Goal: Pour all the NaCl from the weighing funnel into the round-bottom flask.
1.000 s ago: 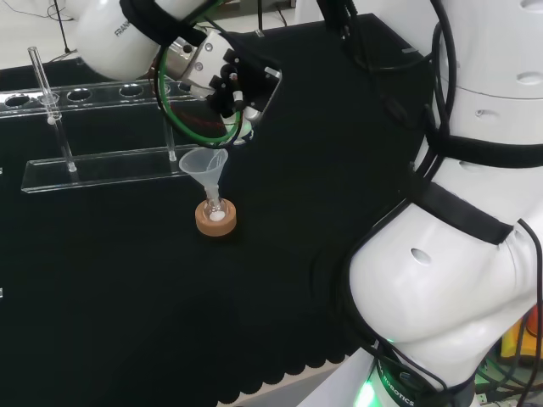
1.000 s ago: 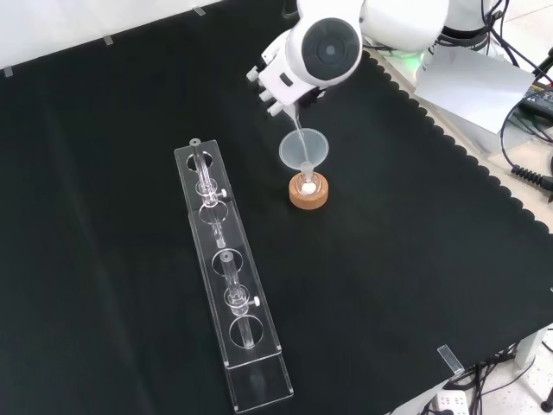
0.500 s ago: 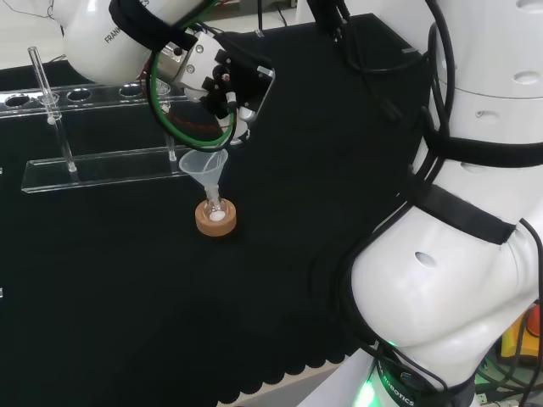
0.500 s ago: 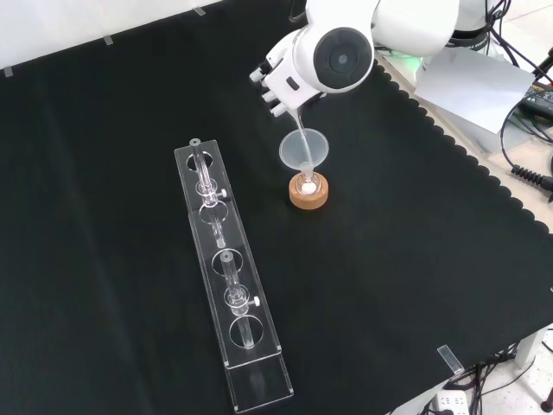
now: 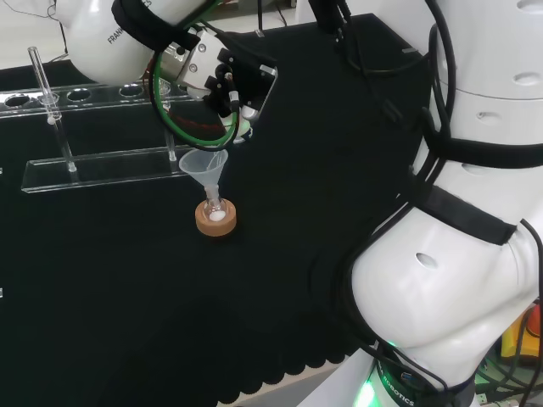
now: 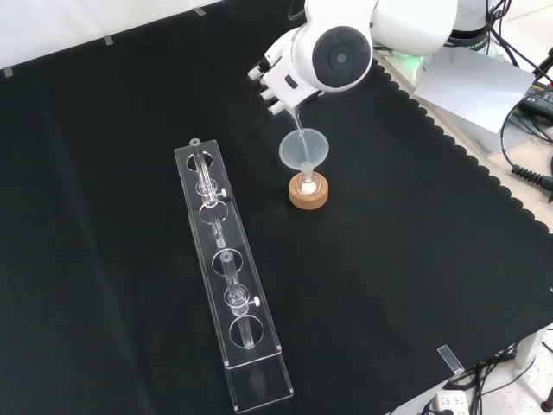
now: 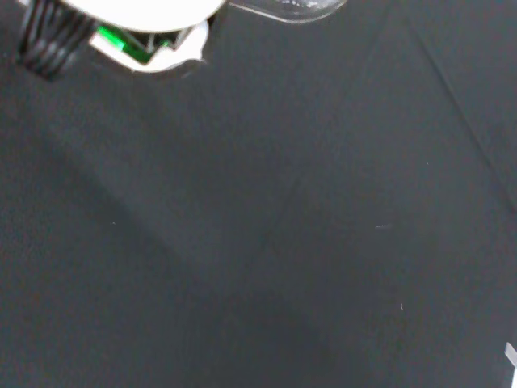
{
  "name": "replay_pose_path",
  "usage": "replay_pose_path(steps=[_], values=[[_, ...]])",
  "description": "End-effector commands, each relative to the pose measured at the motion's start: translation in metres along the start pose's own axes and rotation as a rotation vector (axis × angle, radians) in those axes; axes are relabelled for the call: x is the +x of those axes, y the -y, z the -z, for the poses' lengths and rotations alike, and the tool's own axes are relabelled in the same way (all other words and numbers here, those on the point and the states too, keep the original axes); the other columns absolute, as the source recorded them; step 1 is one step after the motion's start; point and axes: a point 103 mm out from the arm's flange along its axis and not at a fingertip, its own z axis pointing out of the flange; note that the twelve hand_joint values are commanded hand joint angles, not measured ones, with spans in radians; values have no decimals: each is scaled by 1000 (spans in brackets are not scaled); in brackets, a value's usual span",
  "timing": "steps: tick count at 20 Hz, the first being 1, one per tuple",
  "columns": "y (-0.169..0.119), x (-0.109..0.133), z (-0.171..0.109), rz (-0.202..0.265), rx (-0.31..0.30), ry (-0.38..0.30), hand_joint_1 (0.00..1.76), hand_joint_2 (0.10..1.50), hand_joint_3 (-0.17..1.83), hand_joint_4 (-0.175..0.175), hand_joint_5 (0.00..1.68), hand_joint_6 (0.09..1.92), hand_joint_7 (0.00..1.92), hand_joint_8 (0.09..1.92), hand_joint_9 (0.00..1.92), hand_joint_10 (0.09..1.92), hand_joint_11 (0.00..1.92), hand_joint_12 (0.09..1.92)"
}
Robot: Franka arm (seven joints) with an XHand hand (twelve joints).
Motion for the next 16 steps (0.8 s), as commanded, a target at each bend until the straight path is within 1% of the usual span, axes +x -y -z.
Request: replay_pose_path(steps=[1, 5, 7, 8, 11, 14, 16], values=[[-1, -1, -2, 20, -14, 28, 1127, 572, 844, 175, 1241, 825, 1104, 470, 1355, 87, 1111, 876], [-3, 5, 5, 7, 2, 41, 1127, 572, 844, 175, 1240, 825, 1103, 470, 1355, 87, 1111, 876], [-2, 7, 6, 6, -6, 27, 1127, 573, 844, 175, 1240, 825, 1103, 470, 1356, 87, 1111, 876], [-2, 4, 2, 4, -3, 21, 1127, 573, 844, 175, 1240, 825, 1103, 470, 1356, 87, 1111, 876], [-2, 2, -1, -3, 6, 34, 1127, 573, 844, 175, 1240, 826, 1102, 470, 1356, 87, 1111, 876], [-3, 6, 6, -16, 36, 65, 1127, 573, 844, 175, 1240, 826, 1102, 470, 1356, 87, 1112, 876], [-4, 10, 11, -24, 41, 67, 1127, 573, 844, 175, 1240, 826, 1102, 470, 1357, 87, 1112, 875]])
